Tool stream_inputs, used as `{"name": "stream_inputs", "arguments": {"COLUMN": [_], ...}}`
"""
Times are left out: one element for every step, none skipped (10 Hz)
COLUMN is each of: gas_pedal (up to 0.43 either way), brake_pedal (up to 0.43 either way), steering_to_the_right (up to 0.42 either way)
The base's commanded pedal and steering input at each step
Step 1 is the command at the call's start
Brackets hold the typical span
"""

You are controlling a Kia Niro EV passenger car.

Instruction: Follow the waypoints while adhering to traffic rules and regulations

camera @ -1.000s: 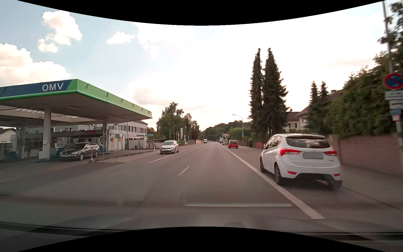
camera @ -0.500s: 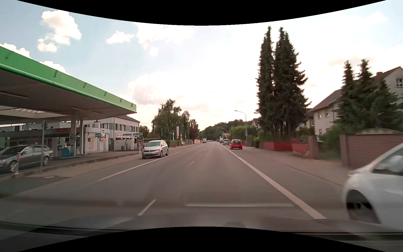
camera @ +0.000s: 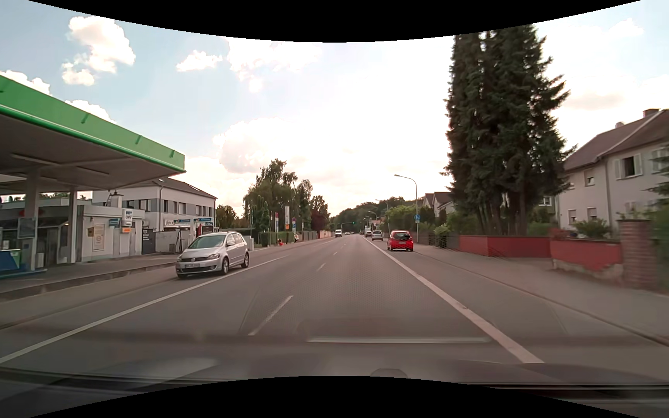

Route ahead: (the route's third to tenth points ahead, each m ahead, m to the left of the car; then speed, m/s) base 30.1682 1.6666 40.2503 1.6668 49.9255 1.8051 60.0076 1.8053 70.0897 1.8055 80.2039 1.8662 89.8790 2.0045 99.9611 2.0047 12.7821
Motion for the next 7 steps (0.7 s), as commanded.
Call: {"name": "stream_inputs", "arguments": {"gas_pedal": [0.047,0.047,0.047,0.047,0.047,0.047,0.047], "brake_pedal": [0.0,0.0,0.0,0.0,0.0,0.0,0.0], "steering_to_the_right": [-0.004,-0.004,-0.004,-0.003,-0.003,-0.004,-0.004]}}
